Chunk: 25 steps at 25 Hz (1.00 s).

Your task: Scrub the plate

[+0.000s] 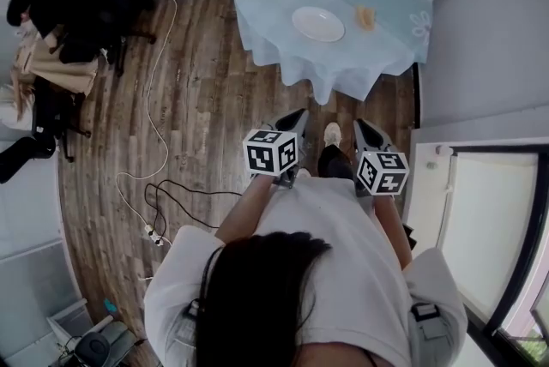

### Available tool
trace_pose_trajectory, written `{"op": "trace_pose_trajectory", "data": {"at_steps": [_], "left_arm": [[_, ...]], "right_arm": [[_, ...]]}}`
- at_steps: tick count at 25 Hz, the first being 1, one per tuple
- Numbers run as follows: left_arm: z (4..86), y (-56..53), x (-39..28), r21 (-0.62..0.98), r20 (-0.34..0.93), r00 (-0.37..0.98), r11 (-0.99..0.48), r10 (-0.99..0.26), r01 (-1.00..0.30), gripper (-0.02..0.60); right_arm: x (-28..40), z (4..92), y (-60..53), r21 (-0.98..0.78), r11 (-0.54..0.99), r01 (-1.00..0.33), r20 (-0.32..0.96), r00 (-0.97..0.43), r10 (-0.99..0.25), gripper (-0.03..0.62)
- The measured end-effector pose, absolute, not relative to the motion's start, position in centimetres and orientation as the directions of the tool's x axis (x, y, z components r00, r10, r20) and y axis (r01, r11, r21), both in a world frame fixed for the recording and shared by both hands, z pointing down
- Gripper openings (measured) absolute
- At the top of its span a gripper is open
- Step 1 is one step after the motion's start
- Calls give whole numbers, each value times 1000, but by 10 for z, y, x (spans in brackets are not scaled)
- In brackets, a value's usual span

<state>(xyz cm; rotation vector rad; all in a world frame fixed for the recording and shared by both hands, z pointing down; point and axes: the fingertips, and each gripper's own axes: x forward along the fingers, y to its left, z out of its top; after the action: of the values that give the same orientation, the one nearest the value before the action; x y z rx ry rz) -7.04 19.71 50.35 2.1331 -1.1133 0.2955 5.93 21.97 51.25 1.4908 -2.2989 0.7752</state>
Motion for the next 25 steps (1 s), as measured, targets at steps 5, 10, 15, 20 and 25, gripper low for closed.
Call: {"op": "trace_pose_trajectory", "data": {"at_steps": [5,10,15,20,25], "left_arm": [[513,176,-72,526,498,584,-313,-641,-791,9],[513,152,-63,508,513,573,-312,-640,-803,9],[513,125,-51,484,529,562,-318,-636,-815,11],[512,96,-47,467,543,527,-287,-654,-837,9],[508,63,-37,456,538,494,-257,-683,-852,9]], "right_arm": [[65,520,196,-295,324,-899,526,-436,-730,38],[79,522,166,-299,328,-896,534,-442,-720,38],[88,526,133,-309,357,-881,546,-472,-693,38],[99,528,100,-319,382,-867,552,-498,-669,38],[116,521,60,-304,419,-855,545,-517,-660,38]]}}
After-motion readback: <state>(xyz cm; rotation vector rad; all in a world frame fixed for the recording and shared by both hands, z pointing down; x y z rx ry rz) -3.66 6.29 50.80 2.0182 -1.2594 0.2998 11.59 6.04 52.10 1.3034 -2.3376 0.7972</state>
